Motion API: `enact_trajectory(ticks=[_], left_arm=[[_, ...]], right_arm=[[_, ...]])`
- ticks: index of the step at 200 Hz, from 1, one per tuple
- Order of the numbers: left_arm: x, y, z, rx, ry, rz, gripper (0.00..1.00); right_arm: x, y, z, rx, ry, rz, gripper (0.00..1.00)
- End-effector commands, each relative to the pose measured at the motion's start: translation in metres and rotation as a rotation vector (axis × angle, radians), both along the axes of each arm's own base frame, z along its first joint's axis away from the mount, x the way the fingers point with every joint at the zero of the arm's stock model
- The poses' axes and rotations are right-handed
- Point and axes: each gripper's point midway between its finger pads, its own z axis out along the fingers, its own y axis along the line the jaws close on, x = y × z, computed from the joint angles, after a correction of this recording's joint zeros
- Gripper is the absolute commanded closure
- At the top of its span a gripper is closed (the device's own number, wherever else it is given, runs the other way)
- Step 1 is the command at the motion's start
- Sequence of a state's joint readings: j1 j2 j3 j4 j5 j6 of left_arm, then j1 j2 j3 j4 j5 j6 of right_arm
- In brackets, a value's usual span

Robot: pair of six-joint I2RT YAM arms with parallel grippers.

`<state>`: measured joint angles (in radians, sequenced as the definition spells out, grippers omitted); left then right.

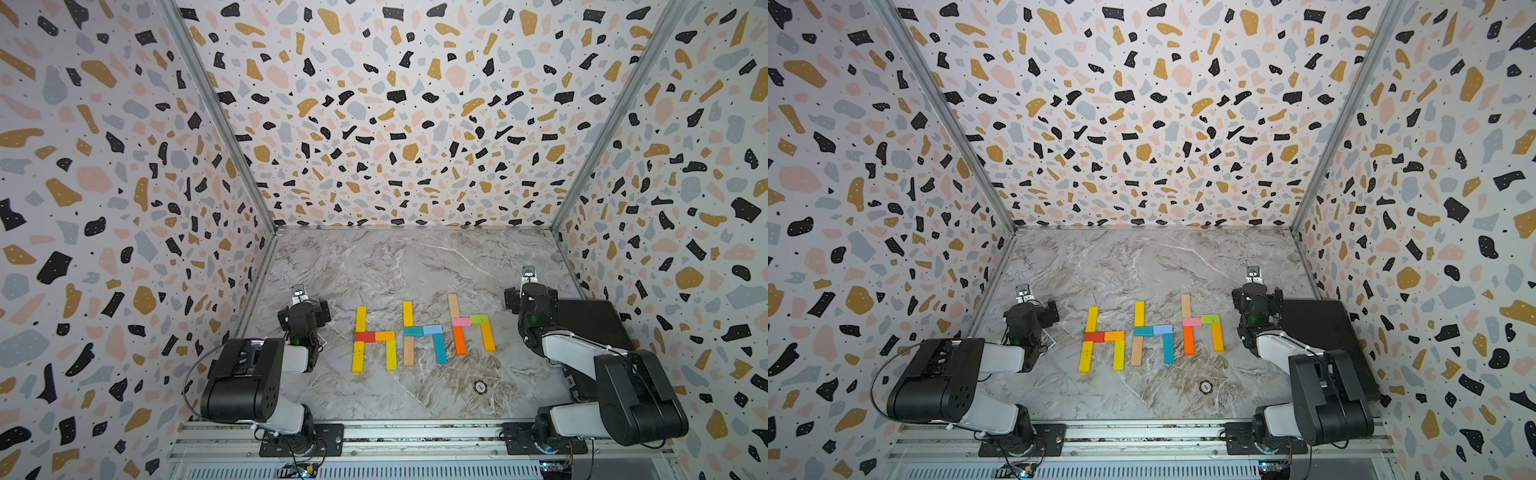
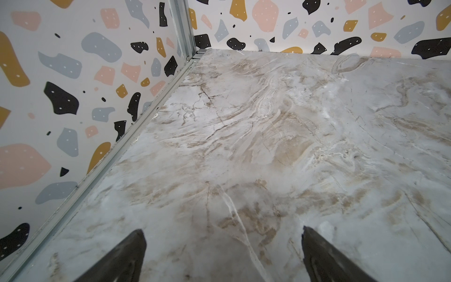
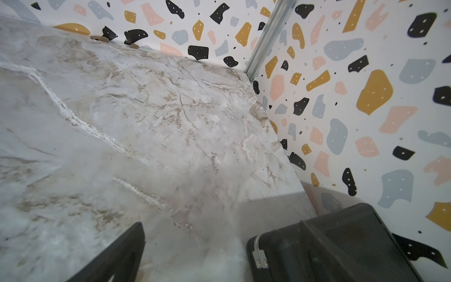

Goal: Assemble the letter h with building blocks
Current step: Reset both arms

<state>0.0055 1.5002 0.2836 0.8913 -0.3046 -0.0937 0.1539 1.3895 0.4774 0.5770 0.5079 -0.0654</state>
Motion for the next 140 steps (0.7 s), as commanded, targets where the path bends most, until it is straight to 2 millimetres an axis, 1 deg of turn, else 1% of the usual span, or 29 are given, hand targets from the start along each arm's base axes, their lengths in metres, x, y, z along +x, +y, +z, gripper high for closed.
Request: enact_trajectory(ticks=[1,6,14,21,31,42,50,65,71,78,79,80,86,93,99,108,121,128,129,131,140], left_arm=[[0.005,0.002,0.011,-0.007,-0.045,0.011,0.01],[0.005,0.003,0.011,-0.006,-0.044,0.013,0.01],[0.005,0.002,0.011,-0.007,-0.044,0.011,0.01],[0.005,0.002,0.011,-0.006,-0.045,0.011,0.01],[0.005,0.003,0.011,-0.006,-0.045,0.012,0.01],[0.005,0.003,0.011,-0.006,-0.044,0.012,0.01],[0.005,0.003,0.011,-0.006,-0.046,0.012,0.01],[0.005,0.003,0.011,-0.006,-0.046,0.012,0.01],[0.005,0.003,0.012,-0.006,-0.047,0.013,0.01],[0.005,0.003,0.011,-0.006,-0.045,0.013,0.01],[0.005,0.003,0.011,-0.006,-0.046,0.013,0.01],[0.005,0.003,0.011,-0.006,-0.045,0.013,0.01],[0.005,0.003,0.012,-0.005,-0.046,0.013,0.01],[0.005,0.003,0.011,-0.006,-0.046,0.012,0.01],[0.005,0.003,0.011,-0.006,-0.046,0.012,0.01],[0.005,0.003,0.011,-0.006,-0.046,0.012,0.01],[0.005,0.002,0.012,-0.006,-0.047,0.011,0.01],[0.005,0.003,0.012,-0.006,-0.047,0.013,0.01],[0.005,0.003,0.012,-0.006,-0.047,0.012,0.01],[0.005,0.002,0.012,-0.006,-0.046,0.011,0.01],[0.005,0.003,0.011,-0.006,-0.046,0.012,0.01]], right_arm=[[0.001,0.001,-0.012,0.078,-0.046,0.008,0.01],[0.003,0.004,-0.015,0.089,-0.043,0.037,0.01],[0.003,-0.001,-0.023,0.092,-0.019,0.004,0.01],[0.007,-0.002,-0.021,0.088,-0.062,0.006,0.01],[0.005,-0.004,-0.026,0.117,-0.004,0.004,0.01],[0.008,-0.005,-0.025,0.130,-0.034,0.015,0.01],[0.006,-0.007,-0.028,0.145,-0.007,0.006,0.01],[0.005,-0.010,-0.027,0.170,-0.043,0.009,0.01],[0.002,-0.011,-0.029,0.188,-0.042,0.009,0.01],[-0.004,-0.012,-0.035,0.215,-0.082,0.024,0.01],[-0.003,-0.012,-0.032,0.209,-0.109,0.030,0.01],[-0.003,-0.012,-0.033,0.206,-0.112,0.033,0.01],[-0.006,-0.014,-0.027,0.186,-0.181,0.031,0.01],[-0.011,-0.012,-0.032,0.201,-0.134,0.030,0.01],[-0.011,-0.014,-0.034,0.209,-0.099,0.011,0.01],[-0.002,-0.016,-0.031,0.188,-0.134,0.006,0.01],[-0.006,-0.016,-0.035,0.198,-0.084,-0.007,0.01],[-0.004,-0.015,-0.032,0.190,-0.115,0.000,0.01],[-0.005,-0.016,-0.034,0.186,-0.107,0.001,0.01],[-0.003,-0.016,-0.031,0.184,-0.130,0.003,0.00],[-0.004,-0.016,-0.030,0.192,-0.118,-0.002,0.01]])
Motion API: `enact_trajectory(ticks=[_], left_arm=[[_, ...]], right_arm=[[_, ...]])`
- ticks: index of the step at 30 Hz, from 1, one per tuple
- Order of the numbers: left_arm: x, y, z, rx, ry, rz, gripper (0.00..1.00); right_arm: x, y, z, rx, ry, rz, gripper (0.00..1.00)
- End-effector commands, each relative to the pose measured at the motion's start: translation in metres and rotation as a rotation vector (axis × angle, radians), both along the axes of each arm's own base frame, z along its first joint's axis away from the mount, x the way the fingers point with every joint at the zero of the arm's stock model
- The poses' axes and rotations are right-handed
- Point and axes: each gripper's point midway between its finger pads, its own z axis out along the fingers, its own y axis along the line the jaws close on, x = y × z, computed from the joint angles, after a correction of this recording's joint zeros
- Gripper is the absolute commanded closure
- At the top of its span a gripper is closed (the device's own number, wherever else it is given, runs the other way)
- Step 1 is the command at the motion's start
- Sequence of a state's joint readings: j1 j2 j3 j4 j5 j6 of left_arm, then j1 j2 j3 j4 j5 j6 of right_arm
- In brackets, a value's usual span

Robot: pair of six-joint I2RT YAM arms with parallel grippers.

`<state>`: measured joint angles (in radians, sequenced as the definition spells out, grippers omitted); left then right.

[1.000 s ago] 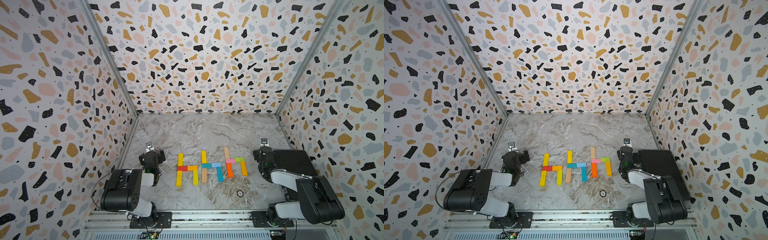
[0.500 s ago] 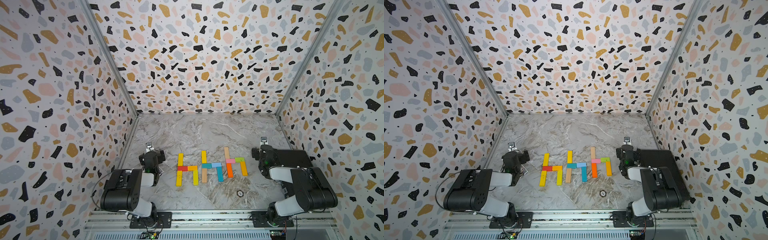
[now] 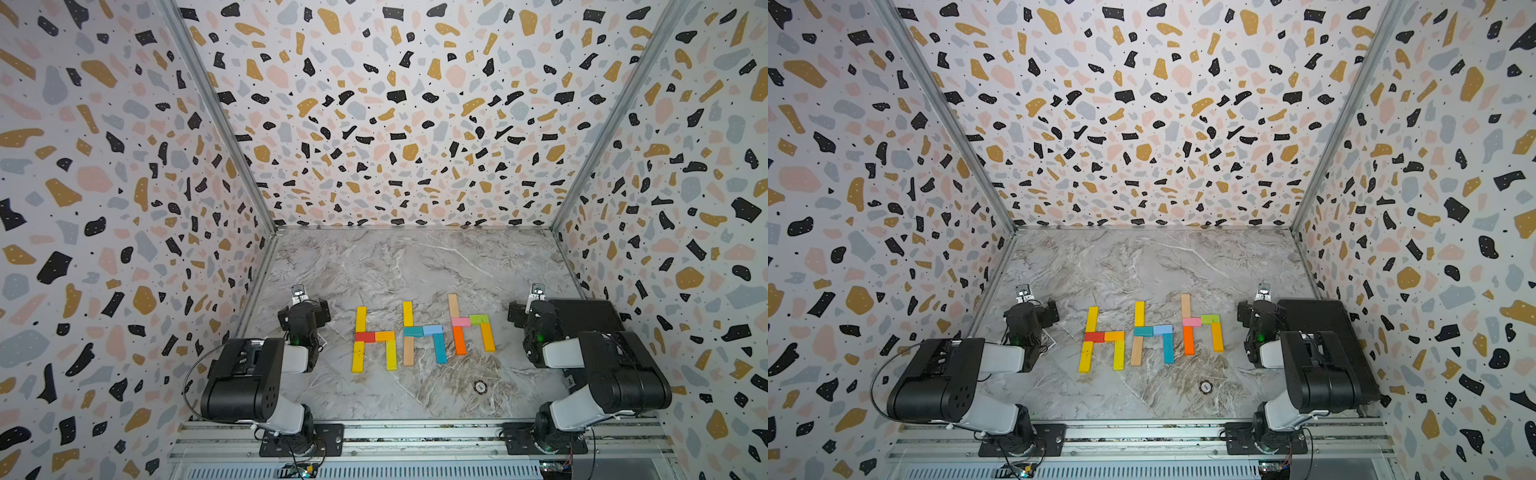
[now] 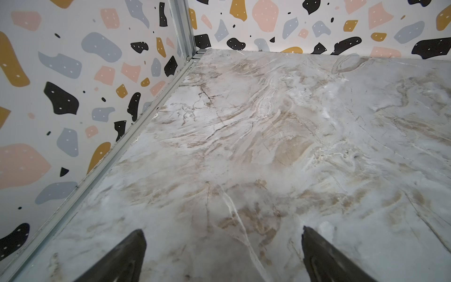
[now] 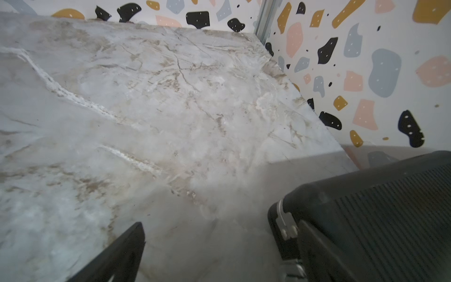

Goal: Assemble the letter h with building blocks
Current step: Reset both arms

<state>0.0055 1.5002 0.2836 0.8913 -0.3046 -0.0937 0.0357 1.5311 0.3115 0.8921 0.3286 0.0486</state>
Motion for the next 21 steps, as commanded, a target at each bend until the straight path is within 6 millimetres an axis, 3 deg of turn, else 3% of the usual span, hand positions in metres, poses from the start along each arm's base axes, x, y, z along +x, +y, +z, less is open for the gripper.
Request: enact_trajectory(ticks=[1,21], left_arm=[[0.0051,0.0028,0.0114,-0.006,-0.046,0.013,0.01],[0.0061,0.0021,0.0108,-0.006,-0.043,0.009,0.01]], right_arm=[[0.0098,0.0012,0.0209,0.019,-0.074,-0.008,0.01],[0.0094,0.0011,0.0192,0.017,-0.072,-0.008,0.01]])
